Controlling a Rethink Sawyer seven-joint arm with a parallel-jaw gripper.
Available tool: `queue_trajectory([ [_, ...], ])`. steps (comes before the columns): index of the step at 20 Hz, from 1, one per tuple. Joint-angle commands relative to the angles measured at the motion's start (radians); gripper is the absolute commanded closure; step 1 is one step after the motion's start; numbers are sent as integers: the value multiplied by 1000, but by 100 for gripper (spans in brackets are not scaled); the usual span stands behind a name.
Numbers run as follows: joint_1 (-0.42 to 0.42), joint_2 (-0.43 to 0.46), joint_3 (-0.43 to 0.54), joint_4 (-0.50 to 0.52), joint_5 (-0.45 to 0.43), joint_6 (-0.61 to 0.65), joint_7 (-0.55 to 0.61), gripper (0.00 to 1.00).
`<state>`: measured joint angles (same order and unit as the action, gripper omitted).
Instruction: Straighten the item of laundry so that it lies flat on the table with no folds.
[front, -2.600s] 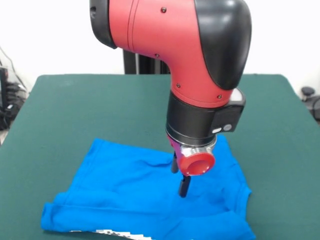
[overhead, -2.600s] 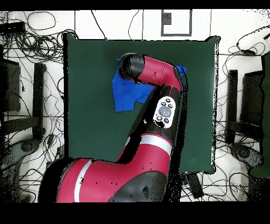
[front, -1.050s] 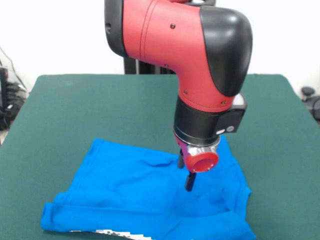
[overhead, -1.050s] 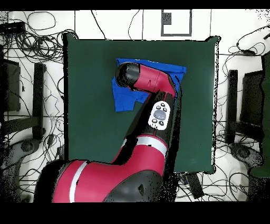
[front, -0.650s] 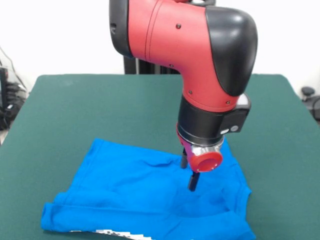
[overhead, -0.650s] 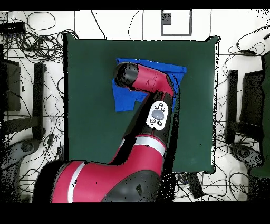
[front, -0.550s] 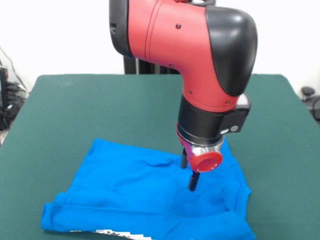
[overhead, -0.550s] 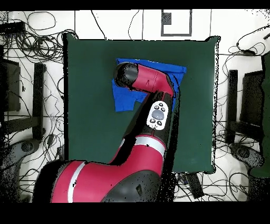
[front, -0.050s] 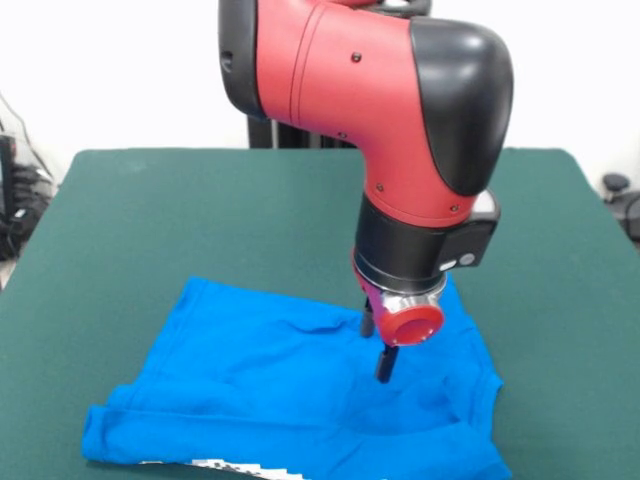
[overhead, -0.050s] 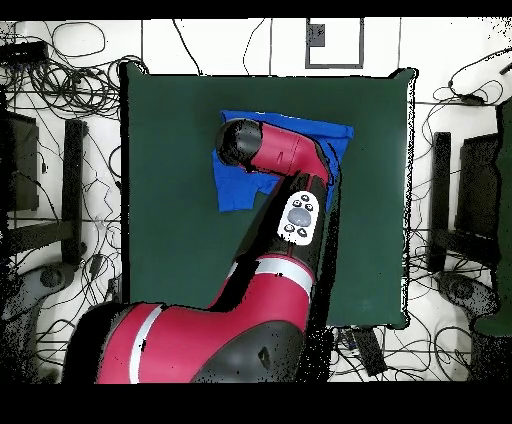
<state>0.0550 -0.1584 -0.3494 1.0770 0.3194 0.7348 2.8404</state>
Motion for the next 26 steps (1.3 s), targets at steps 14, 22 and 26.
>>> queue_trajectory([
  [14,22,19,97,-15,9,109,80,0],
  [22,23,24,108,5,8,54,75,0],
  [26,20,22,114,12,4,43,60,0],
])
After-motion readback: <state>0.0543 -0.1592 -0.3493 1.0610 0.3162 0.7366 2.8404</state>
